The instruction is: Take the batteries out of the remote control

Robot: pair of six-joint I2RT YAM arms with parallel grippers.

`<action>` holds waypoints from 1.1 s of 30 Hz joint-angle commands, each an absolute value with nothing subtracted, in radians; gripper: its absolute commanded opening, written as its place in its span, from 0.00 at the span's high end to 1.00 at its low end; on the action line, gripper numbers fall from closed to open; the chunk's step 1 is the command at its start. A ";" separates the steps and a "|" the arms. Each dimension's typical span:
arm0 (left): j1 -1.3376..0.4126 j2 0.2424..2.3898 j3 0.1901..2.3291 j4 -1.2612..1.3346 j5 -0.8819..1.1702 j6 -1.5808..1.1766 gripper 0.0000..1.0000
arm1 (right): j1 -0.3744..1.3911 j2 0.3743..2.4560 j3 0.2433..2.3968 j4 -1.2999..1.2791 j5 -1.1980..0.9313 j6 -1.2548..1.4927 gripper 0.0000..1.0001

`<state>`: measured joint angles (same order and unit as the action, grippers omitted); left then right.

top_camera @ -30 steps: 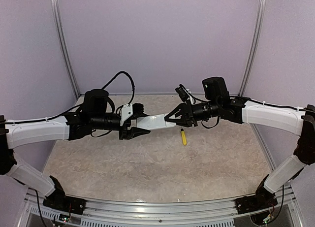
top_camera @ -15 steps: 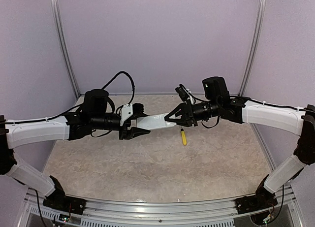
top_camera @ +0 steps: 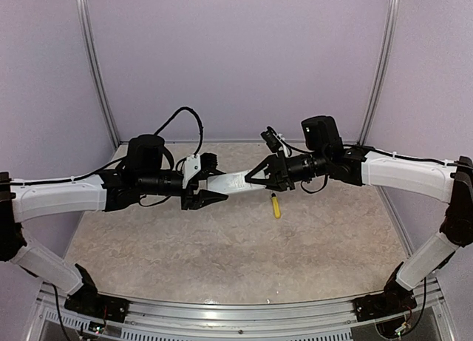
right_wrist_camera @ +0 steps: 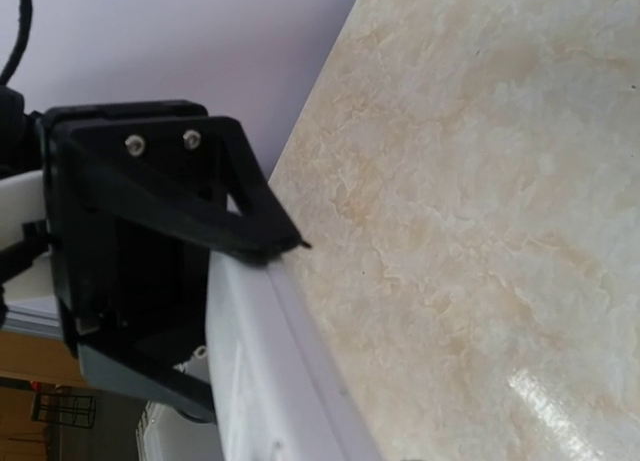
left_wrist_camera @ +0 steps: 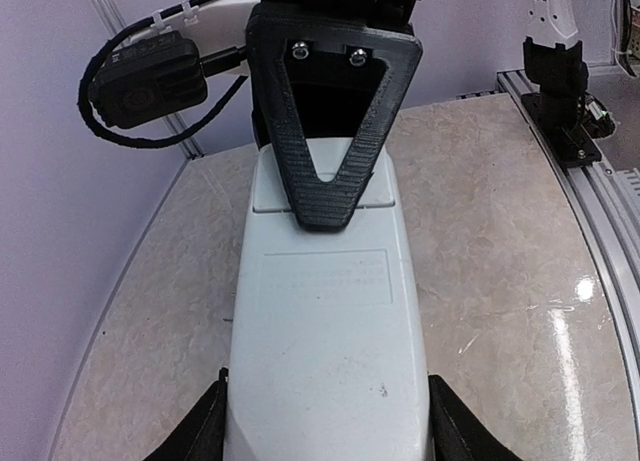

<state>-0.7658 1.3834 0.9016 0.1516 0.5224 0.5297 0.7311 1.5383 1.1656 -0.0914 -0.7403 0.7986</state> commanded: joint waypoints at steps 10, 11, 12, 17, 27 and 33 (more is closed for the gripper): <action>-0.778 1.360 0.874 0.274 0.525 0.511 1.00 | 0.770 1.527 1.205 -0.175 -0.735 0.715 0.75; -0.777 1.357 0.871 0.276 0.525 0.511 1.00 | 0.770 1.526 1.208 -0.184 -0.735 0.710 0.75; -0.776 1.352 0.868 0.277 0.523 0.511 1.00 | 0.770 1.527 1.212 -0.194 -0.736 0.705 0.75; -0.775 1.332 0.852 0.292 0.524 0.509 1.00 | 0.769 1.518 1.218 -0.227 -0.739 0.691 0.72; -0.772 1.301 0.821 0.320 0.536 0.505 1.00 | 0.770 1.499 1.221 -0.238 -0.745 0.688 0.65; -0.773 1.286 0.806 0.321 0.541 0.504 1.00 | 0.769 1.490 1.222 -0.249 -0.736 0.677 0.64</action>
